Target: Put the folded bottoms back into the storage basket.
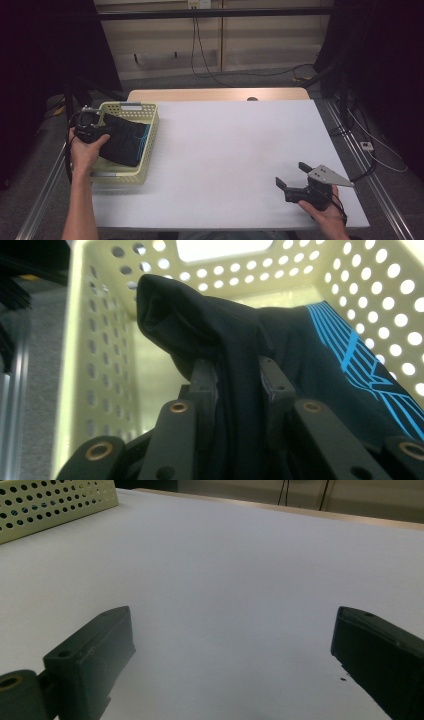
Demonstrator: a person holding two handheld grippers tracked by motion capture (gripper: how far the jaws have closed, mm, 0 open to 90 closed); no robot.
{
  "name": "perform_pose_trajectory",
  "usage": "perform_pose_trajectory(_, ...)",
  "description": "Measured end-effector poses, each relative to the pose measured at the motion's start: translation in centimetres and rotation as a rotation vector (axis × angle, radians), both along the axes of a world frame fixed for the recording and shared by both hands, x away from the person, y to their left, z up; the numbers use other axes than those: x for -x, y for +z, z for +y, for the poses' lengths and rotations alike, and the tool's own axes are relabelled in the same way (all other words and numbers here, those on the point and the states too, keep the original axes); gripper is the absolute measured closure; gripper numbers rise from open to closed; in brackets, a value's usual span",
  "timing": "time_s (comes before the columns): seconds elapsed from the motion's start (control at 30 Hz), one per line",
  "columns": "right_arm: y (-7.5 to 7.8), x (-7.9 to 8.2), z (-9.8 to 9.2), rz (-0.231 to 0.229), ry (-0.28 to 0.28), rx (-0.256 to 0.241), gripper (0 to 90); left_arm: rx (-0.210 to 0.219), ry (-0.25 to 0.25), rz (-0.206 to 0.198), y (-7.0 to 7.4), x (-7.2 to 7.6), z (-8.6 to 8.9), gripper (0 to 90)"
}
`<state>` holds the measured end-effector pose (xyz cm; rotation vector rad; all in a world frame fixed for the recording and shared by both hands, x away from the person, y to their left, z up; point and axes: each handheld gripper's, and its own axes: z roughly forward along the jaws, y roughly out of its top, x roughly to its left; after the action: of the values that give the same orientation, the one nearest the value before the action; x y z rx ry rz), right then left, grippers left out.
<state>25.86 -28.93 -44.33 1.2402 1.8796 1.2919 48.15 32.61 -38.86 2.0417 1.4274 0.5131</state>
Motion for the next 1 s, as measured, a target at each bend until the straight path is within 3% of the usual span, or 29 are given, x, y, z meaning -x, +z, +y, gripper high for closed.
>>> perform_pose_trajectory(0.17, 0.0, 0.1, 0.0, 0.0, -0.001, -0.001, 3.4, -0.013, 0.017, 0.018, -0.3, -0.2, -0.1, 73.6)
perform_pose_trajectory(0.37, 0.1, 0.1, 0.0, -0.002, 0.002, 0.0, 3.4, 0.009, 0.014, 0.044, -0.9, -0.4, -0.2, 73.7)
perform_pose_trajectory(0.6, 0.1, 0.1, 0.0, -0.001, 0.003, -0.001, 3.4, 0.048, 0.009, 0.028, -1.2, -0.6, -0.7, 73.8)
perform_pose_trajectory(1.0, 0.1, 0.1, 0.0, -0.001, 0.004, -0.001, 3.4, -0.004, 0.046, 0.056, -1.7, -0.8, 0.4, 70.0)
